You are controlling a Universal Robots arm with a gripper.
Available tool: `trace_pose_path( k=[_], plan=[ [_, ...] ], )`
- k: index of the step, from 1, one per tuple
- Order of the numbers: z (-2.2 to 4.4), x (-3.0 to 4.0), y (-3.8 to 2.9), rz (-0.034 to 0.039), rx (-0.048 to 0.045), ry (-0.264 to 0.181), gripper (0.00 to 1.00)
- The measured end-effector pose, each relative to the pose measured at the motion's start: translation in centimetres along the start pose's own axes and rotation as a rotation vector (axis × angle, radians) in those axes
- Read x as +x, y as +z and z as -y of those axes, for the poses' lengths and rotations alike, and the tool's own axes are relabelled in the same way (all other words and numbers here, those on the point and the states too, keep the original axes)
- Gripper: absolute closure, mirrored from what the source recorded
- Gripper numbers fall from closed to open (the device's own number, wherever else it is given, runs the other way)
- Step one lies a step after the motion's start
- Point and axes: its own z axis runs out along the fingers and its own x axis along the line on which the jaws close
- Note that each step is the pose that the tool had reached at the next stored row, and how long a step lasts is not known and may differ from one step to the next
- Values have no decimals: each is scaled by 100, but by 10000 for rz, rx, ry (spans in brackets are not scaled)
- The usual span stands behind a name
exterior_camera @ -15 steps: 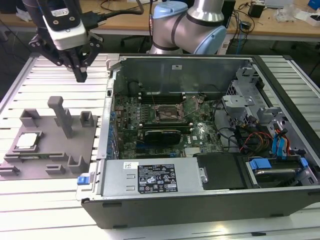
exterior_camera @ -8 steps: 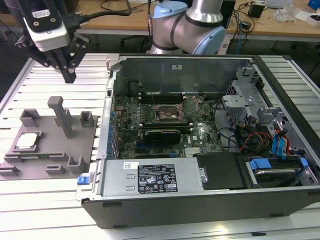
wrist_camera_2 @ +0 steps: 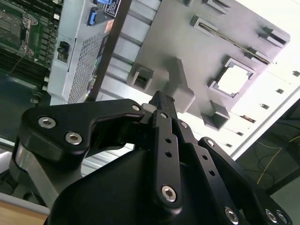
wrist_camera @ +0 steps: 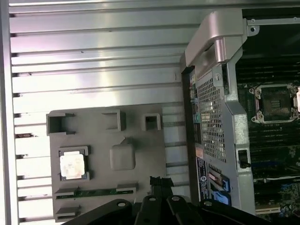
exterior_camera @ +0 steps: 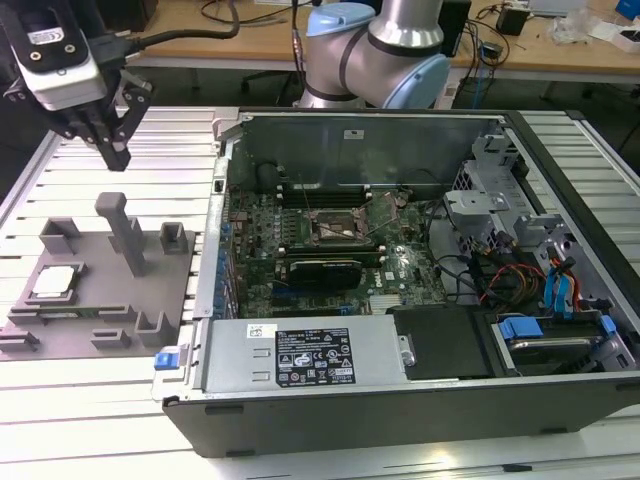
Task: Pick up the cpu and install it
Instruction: 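Reach for the cpu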
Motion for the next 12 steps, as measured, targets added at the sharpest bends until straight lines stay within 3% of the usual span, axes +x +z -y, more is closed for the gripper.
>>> trace_pose_path(
  k=[12],
  plan=[
    [14, 172, 37, 0, 0, 1, 89]
  ],
)
